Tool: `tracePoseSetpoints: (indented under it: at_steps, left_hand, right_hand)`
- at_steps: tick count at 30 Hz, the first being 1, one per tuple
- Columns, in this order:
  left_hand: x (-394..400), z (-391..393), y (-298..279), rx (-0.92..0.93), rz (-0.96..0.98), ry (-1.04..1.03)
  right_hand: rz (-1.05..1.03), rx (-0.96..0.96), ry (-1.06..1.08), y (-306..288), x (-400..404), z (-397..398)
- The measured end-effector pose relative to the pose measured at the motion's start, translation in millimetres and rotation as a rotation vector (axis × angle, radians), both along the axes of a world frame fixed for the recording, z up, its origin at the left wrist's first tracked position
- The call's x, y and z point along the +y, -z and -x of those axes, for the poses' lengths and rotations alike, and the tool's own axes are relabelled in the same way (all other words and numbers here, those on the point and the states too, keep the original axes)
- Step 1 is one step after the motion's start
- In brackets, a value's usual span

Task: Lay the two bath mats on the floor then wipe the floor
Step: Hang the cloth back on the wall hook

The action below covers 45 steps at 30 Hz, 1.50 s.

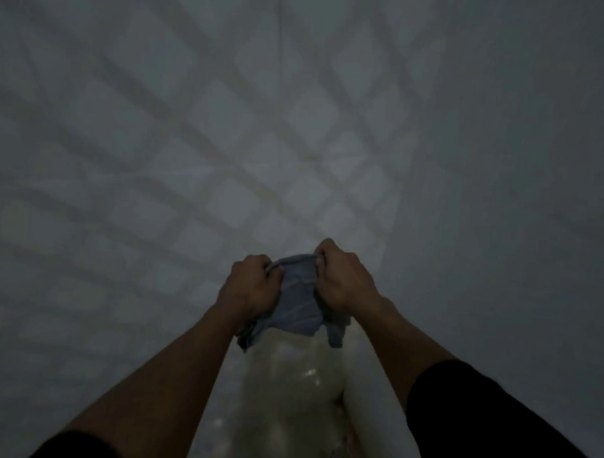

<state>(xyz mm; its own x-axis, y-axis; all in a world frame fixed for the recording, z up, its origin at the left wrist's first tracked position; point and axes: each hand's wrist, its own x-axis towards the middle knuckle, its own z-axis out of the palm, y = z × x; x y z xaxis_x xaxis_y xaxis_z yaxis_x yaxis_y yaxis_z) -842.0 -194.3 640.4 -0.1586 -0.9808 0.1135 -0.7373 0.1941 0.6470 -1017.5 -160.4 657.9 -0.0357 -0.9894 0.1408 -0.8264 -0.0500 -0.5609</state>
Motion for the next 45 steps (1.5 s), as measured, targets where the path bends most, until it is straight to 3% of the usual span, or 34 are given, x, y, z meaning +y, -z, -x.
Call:
tracePoseSetpoints:
  at_steps: [8, 19, 24, 37, 45]
  left_hand:
    - [24.3, 15.4, -168.2, -0.012, 0.234, -0.048]
    - [26.9, -9.8, -305.3, -0.104, 0.526, -0.121]
    - [6.4, -19.6, -344.0, -0.189, 0.637, -0.109]
    - [-47.5, -8.4, -411.2, -0.136, 0.934, -0.119]
    - [-82.7, 0.4, -432.6, -0.191, 0.975, -0.203]
  right_hand:
    - [0.322, 0.099, -0.069, -164.1, 10.5, 29.5]
    - [0.602, 0.151, -0.218, -287.2, -9.0, 20.8]
    - [0.673, 0.223, -0.238, -327.0, -28.6, 12.9]
    - [0.902, 0.357, -0.146, -387.7, -87.0, 21.2]
    - [0.960, 0.335, -0.103, -411.3, -125.4, 30.2]
